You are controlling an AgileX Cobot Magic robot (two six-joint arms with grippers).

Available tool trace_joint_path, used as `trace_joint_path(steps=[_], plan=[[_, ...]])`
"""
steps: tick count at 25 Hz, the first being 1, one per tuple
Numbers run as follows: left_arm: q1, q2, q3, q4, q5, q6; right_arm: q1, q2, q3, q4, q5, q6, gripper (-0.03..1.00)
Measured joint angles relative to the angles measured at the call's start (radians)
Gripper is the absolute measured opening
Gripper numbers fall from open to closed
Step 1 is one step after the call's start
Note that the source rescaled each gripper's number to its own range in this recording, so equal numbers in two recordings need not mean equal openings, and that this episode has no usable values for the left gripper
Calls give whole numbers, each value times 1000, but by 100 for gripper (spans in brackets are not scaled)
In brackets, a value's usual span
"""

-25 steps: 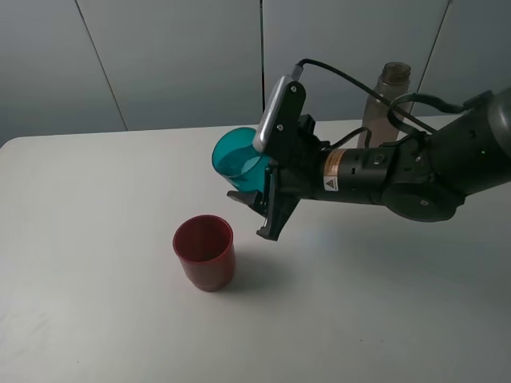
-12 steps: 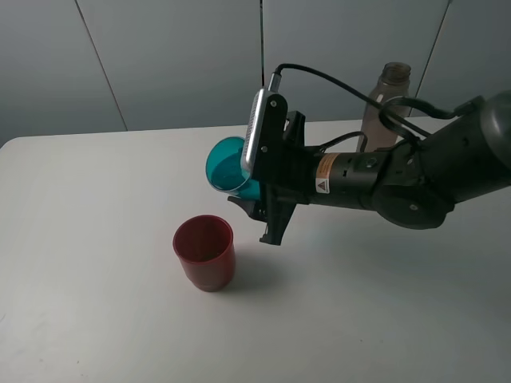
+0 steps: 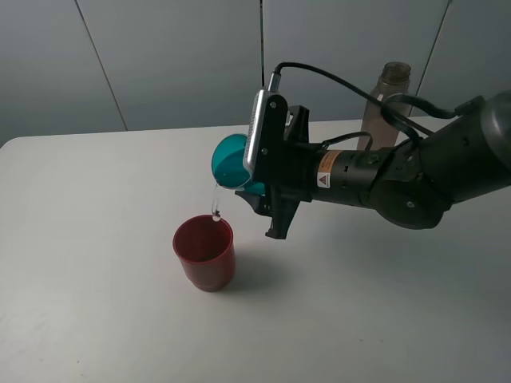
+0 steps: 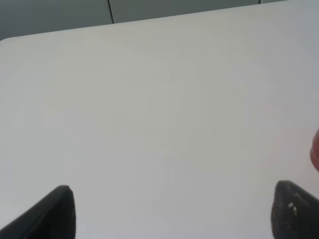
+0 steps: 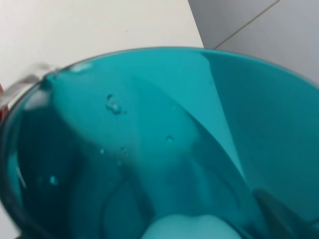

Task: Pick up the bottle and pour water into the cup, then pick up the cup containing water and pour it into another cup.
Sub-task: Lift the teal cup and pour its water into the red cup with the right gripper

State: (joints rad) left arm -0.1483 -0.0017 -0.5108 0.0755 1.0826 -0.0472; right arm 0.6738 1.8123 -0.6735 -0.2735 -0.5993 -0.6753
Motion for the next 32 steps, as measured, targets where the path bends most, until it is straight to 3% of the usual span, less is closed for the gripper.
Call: trace_joint_path(steps=[20, 32], plan=[[0, 0, 0, 0, 0, 2, 33, 0, 0, 78, 7, -151, 2], [0, 0, 0, 0, 0, 2, 71, -6, -12, 190, 15, -323, 2]])
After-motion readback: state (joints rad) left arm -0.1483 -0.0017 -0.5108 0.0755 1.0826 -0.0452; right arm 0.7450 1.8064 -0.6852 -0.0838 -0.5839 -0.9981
